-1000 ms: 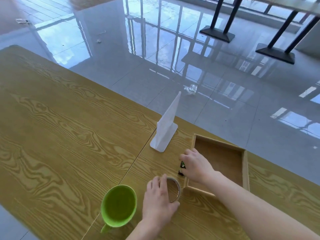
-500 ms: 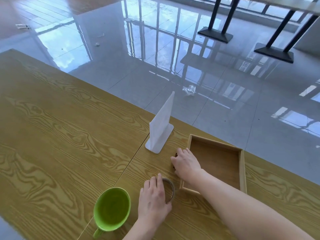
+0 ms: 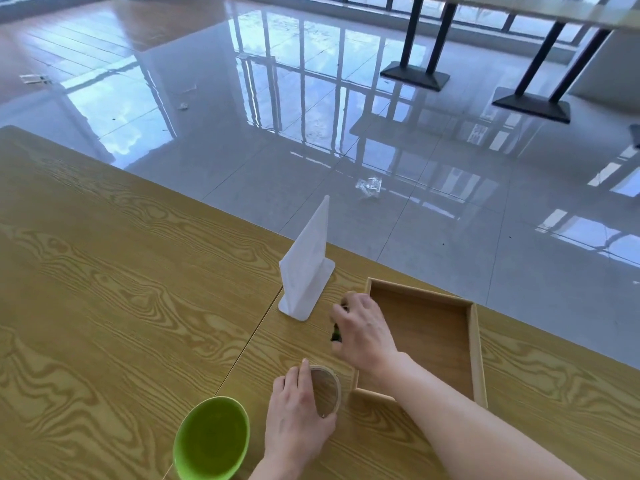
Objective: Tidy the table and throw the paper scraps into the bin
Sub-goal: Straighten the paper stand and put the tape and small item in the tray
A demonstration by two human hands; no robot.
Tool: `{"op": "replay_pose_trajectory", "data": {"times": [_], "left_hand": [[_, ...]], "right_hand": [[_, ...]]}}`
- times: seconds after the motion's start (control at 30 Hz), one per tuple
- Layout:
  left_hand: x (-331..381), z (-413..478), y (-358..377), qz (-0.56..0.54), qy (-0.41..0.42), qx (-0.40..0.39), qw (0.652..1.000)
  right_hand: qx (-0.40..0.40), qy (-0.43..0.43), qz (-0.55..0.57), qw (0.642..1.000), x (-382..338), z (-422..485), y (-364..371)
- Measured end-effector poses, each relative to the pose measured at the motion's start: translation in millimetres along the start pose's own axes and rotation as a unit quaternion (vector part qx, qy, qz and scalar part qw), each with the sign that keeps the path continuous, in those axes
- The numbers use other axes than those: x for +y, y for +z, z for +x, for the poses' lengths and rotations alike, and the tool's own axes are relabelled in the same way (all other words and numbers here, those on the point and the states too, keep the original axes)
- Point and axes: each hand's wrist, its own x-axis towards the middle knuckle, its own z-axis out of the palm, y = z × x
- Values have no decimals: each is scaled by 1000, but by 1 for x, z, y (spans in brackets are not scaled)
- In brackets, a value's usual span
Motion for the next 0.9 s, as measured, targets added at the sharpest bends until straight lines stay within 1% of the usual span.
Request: {"op": "replay_pose_trajectory", "data": {"times": [0.07,0.1,0.17,0.27,0.3,0.43,0.53,0.6,0.63,0.67,0.7,0.73,0.8,0.83,0.9], "left_hand": [[3,4,-5,-38,-14,20,999],[5,6,-8,-47,-19,33,998],[9,12,-13,-59,-26,53,997],[19,19,-18,-85,-18,69,994],[23,20,-19,-93,-11,71,993],[34,19,-20,-112,19,81,990],[40,15,-16,-115,40,76,990],[45,15,-14,-115,54,74,989],[47,15,-13,-114,61,75,989],[50,17,-13,-111,67,76,989],[54,19,-13,-104,74,79,989],[58,23,-13,-94,84,82,989],[69,32,-12,-73,110,82,988],[76,37,-10,-61,123,80,987],[90,47,-6,-44,150,77,985]], "right_hand": [[57,73,81,992,22,-6,-6],[66,109,103,986,35,-9,-8],[43,143,99,984,58,-15,-6],[-35,123,99,987,76,-16,5],[-48,115,109,986,78,-14,8],[-13,115,166,979,80,-5,14],[5,113,180,977,81,-5,17],[24,126,193,973,83,-10,15],[48,139,205,968,84,-16,14],[82,157,221,959,84,-22,12],[112,181,259,942,84,-29,10],[115,208,324,916,81,-38,4],[55,244,498,831,74,-53,-4],[27,245,554,795,73,-59,-6],[16,234,559,795,76,-70,-6]]}}
